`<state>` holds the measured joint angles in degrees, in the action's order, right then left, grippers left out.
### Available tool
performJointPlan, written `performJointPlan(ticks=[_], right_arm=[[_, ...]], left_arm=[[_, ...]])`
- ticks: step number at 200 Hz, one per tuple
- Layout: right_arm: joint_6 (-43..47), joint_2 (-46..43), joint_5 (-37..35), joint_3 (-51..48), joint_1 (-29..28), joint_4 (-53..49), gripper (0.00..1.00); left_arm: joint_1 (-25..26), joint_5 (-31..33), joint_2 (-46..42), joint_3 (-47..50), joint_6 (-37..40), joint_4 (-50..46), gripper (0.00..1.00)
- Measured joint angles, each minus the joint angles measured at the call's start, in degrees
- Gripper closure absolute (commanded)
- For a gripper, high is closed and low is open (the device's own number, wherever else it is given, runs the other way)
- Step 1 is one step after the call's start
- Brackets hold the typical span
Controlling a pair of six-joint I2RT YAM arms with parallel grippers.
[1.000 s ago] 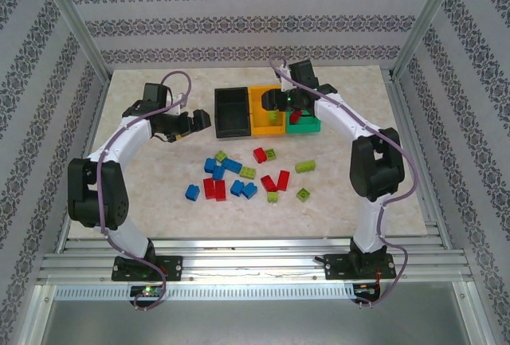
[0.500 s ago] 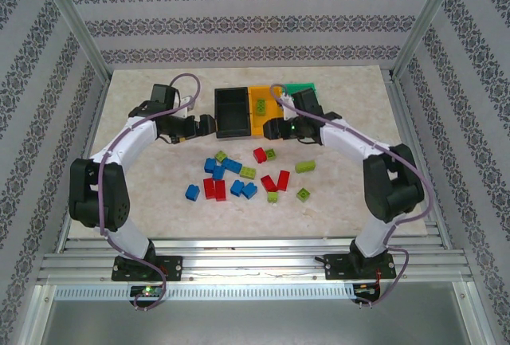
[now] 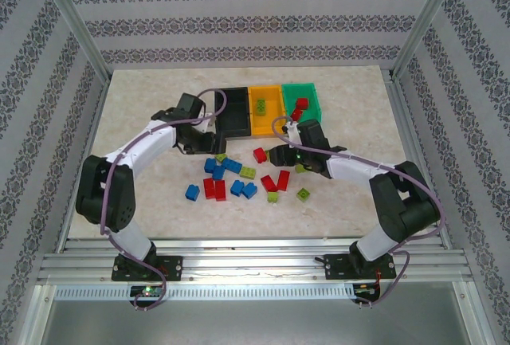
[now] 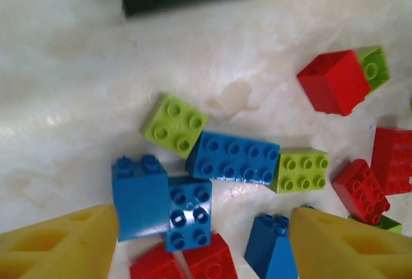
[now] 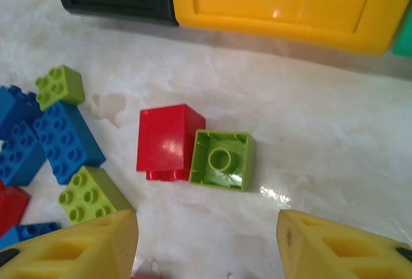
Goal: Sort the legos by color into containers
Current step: Pick up the lego from the center of the table, then place the lego in the container.
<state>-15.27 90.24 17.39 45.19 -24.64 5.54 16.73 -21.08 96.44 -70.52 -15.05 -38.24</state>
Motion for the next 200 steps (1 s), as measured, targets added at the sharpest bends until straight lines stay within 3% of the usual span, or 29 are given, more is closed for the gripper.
performJointPlan(ticks=[39, 104, 146, 200], right_arm=[[-1.42, -1.14, -0.04, -2.05, -0.02, 5.62, 0.41], [-1.55, -1.18, -0.22, -2.10, -0.28, 7.61, 0.41], [-1.55, -1.18, -0.55, -2.10, -0.28, 7.63, 0.42], [-1.57, -1.18, -0.63, -2.10, -0.28, 7.78, 0.42]], left_arm=[[0.98, 2.62, 2.91, 4.04, -0.39, -0.44, 0.41], [1.31, 8.09, 7.41, 2.19, -0.35, -0.48, 0.50], [1.31, 9.40, 9.57, 0.17, 0.07, -0.85, 0.73], [1.31, 9.35, 7.13, -1.92, 0.02, -2.08, 0.76]])
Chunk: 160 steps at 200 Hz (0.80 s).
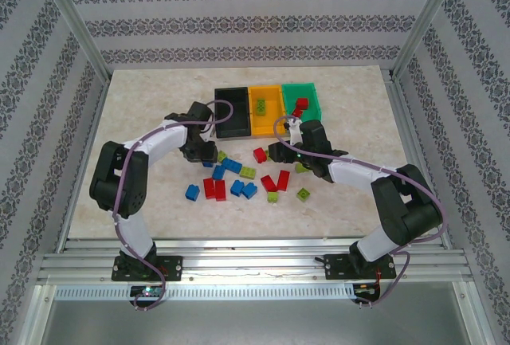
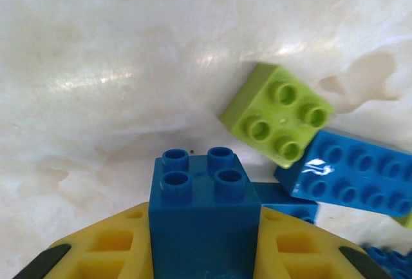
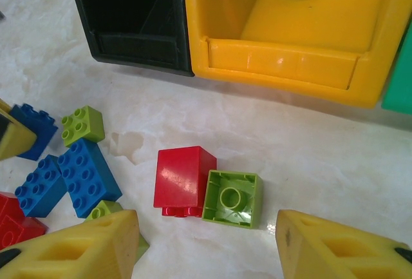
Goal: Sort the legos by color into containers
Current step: Place the lego in the container.
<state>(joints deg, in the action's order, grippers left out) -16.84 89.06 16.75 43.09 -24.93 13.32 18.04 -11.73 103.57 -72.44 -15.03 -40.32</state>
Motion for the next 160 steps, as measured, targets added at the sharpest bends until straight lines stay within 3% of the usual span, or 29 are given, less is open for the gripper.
performJointPlan(ticks=[65, 90, 110, 148, 160], right_arm=[[-0.44, 0.00, 0.00, 0.00, 0.02, 0.46, 0.41], [-0.85, 0.00, 0.00, 0.00, 0.02, 0.48, 0.41], [-0.87, 0.00, 0.00, 0.00, 0.02, 0.46, 0.41], [-0.87, -0.20, 0.00, -0.11, 0.02, 0.50, 0.41], [-0.90, -0.20, 0.00, -0.11, 0.02, 0.55, 0.41]], left_arm=[[0.02, -0.24, 2.08, -19.85, 0.04, -1.53, 0.75], [0.02, 0.28, 8.52, -30.05, 0.70, -2.29, 0.51], [0.02, 1.09, 13.09, -34.86, 0.70, -3.48, 0.24], [0.02, 1.84, 14.47, -35.93, 0.85, -6.27, 0.19], [0.02, 2.16, 13.88, -35.76, 1.01, -6.45, 0.11]])
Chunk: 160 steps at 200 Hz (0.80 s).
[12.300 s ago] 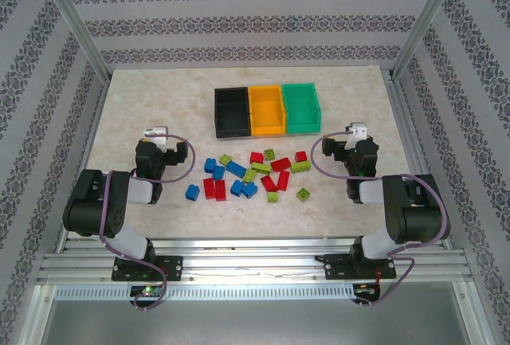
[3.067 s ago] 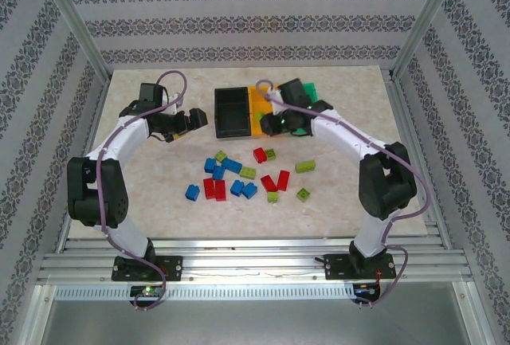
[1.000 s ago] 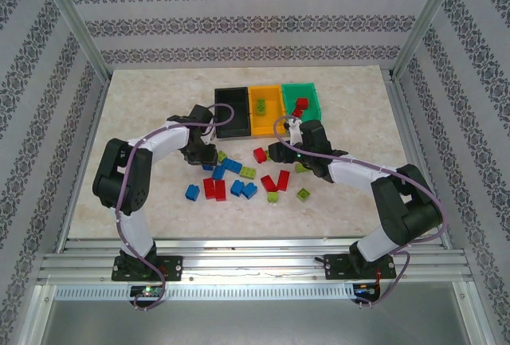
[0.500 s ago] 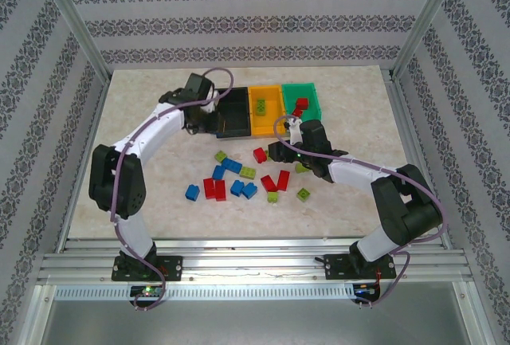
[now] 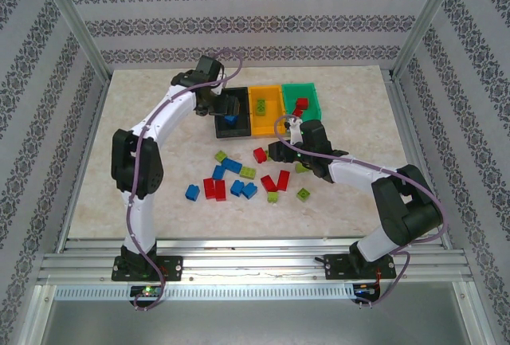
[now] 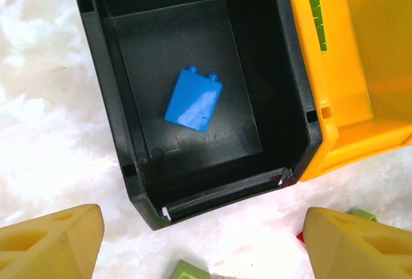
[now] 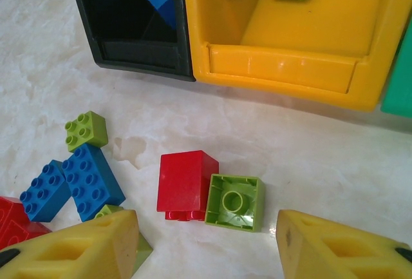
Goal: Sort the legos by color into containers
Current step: Place the lego in the container, then pick up the lego from the center of the table.
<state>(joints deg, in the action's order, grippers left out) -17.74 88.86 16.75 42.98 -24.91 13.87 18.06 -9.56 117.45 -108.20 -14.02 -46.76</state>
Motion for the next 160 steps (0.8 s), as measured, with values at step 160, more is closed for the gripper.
performJointPlan(ticks=[160], right_arm=[[6.01, 13.11, 9.18, 18.47, -9.31, -13.31, 0.41]], left_arm=[[0.00, 5.66, -20.39, 21.00, 7.91, -0.57, 0.02]])
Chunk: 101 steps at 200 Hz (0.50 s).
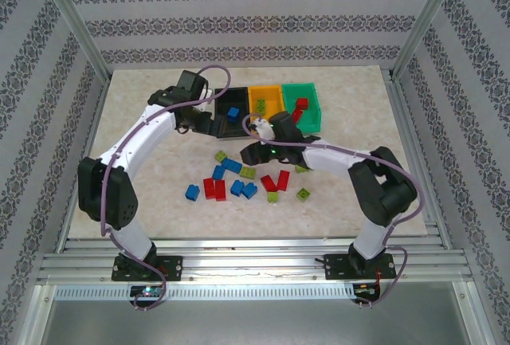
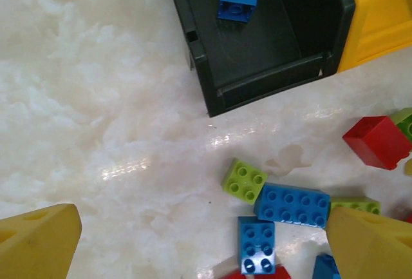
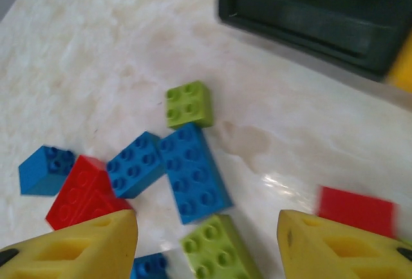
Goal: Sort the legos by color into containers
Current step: Pick up the lego from the center of the table.
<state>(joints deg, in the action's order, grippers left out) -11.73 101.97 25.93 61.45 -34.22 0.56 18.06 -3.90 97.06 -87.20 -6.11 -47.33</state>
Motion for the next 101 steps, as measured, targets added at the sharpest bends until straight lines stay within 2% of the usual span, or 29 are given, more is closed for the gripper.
performJointPlan(ticks=[44, 101], right_arm=[[7.50, 7.28, -2.62, 11.04, -4.22, -12.79, 0.40], [14.56, 14.99, -6.14, 20.79, -5.81, -24.41, 0.39]], left_arm=[[-0.02, 1.40, -1.77, 4.85, 1.03, 0.15, 0.02], [-0.02, 3.28, -2.21, 5.66, 1.44, 0.37, 0.02]])
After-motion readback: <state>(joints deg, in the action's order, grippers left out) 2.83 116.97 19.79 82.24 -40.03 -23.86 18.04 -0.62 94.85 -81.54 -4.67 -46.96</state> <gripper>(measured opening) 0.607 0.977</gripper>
